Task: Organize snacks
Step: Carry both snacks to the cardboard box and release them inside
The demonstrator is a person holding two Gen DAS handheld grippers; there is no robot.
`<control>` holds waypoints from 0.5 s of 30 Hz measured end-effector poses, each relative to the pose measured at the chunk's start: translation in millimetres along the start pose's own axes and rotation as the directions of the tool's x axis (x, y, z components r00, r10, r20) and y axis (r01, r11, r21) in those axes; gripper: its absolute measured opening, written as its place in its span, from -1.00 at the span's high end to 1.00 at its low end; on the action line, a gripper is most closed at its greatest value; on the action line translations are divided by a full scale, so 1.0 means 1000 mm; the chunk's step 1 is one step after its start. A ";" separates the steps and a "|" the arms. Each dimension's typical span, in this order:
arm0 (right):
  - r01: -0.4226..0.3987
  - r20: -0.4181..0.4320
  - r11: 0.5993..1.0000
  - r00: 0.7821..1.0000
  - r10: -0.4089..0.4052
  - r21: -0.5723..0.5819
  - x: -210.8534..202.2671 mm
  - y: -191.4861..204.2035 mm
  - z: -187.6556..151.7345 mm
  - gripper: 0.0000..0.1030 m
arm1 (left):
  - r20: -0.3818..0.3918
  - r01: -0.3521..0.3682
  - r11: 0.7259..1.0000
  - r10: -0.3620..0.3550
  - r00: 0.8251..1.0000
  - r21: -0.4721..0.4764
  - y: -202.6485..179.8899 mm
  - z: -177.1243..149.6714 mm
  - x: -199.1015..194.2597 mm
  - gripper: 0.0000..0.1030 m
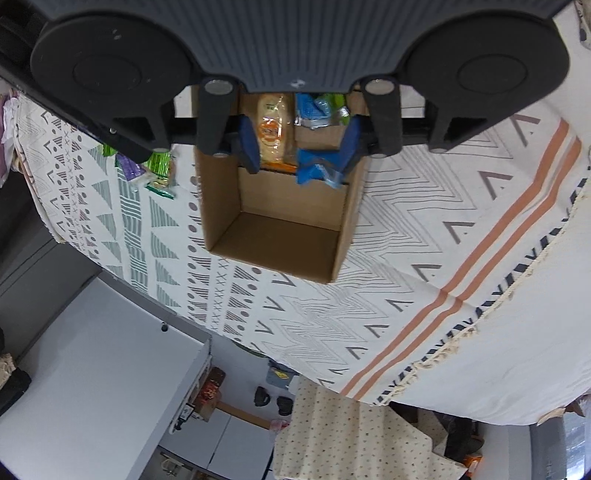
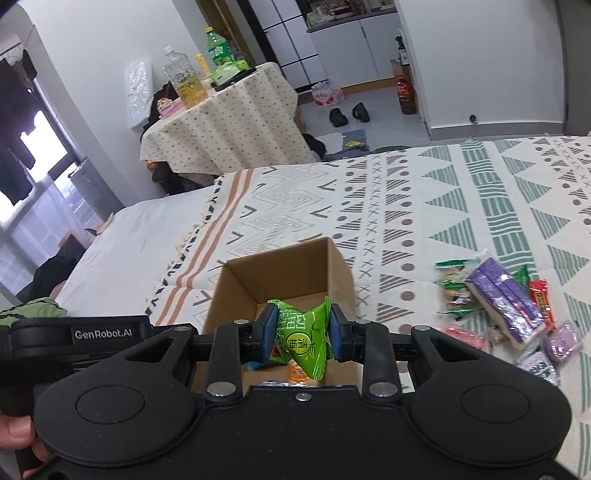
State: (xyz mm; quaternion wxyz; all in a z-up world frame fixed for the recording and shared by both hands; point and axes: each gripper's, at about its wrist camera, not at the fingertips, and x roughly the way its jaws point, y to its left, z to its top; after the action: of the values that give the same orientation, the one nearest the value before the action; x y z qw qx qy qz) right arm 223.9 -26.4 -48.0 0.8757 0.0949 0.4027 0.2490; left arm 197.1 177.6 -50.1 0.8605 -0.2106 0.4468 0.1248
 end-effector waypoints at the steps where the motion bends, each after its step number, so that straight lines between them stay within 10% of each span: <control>1: -0.011 -0.003 1.000 1.000 0.011 -0.001 0.001 0.002 0.001 0.43 | 0.001 -0.005 1.000 0.005 1.000 0.000 0.001 0.000 -0.001 -0.05; 15: 0.069 0.033 0.997 0.997 -0.071 0.045 -0.020 -0.022 -0.006 -0.70 | -0.048 -0.043 0.999 0.044 0.998 0.026 -0.003 -0.007 -0.001 -0.71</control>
State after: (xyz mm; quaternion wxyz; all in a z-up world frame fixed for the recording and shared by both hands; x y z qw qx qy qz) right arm 216.6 -56.0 -46.8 0.8884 0.1043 0.3961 0.2075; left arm 193.0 171.8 -51.9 0.8491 -0.1929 0.4735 0.1325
